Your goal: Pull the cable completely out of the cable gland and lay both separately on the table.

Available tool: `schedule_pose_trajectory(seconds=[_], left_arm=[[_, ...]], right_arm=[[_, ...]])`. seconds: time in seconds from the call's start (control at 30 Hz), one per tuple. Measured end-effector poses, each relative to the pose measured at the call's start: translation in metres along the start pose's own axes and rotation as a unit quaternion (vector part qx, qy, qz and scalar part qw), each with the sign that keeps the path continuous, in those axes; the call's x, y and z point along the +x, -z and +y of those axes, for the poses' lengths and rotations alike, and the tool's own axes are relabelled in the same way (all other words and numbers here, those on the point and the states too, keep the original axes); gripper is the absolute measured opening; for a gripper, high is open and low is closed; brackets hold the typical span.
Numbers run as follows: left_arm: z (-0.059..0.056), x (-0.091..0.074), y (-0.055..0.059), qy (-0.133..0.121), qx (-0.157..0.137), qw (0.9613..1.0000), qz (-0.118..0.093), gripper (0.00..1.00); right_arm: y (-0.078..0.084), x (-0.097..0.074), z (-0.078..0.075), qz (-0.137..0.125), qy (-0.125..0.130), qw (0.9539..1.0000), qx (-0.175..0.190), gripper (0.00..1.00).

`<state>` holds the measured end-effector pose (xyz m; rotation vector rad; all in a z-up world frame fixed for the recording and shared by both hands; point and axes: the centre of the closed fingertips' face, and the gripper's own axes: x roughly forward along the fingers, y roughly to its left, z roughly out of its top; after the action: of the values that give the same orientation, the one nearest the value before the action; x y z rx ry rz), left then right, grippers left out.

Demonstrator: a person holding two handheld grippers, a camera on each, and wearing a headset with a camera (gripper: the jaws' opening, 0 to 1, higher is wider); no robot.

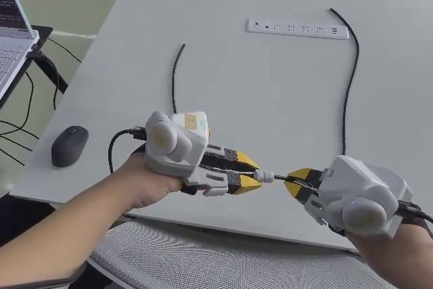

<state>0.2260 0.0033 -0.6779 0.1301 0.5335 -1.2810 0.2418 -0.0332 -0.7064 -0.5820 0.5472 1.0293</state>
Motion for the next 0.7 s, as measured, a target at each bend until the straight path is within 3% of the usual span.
schedule_pose_trajectory(seconds=[0.1, 0.27, 0.57, 0.7], left_arm=[[0.0, 0.0, -0.001, -0.001, 0.001, 1.0, -0.001, 0.15], [-0.001, 0.0, -0.002, -0.004, 0.0, 1.0, -0.003, 0.15], [0.002, 0.0, -0.002, -0.01, -0.004, 0.9999, -0.002, 0.15], [0.003, -0.001, -0.002, -0.012, -0.008, 0.9999, -0.005, 0.15]], right_arm=[[0.007, 0.001, -0.006, 0.004, 0.009, 0.9991, 0.042, 0.0], [0.01, 0.003, -0.009, 0.001, 0.014, 0.9968, 0.078, 0.0], [0.014, 0.005, -0.01, 0.003, 0.021, 0.9953, 0.095, 0.0], [0.024, 0.004, -0.017, 0.011, 0.029, 0.9928, 0.116, 0.0]])
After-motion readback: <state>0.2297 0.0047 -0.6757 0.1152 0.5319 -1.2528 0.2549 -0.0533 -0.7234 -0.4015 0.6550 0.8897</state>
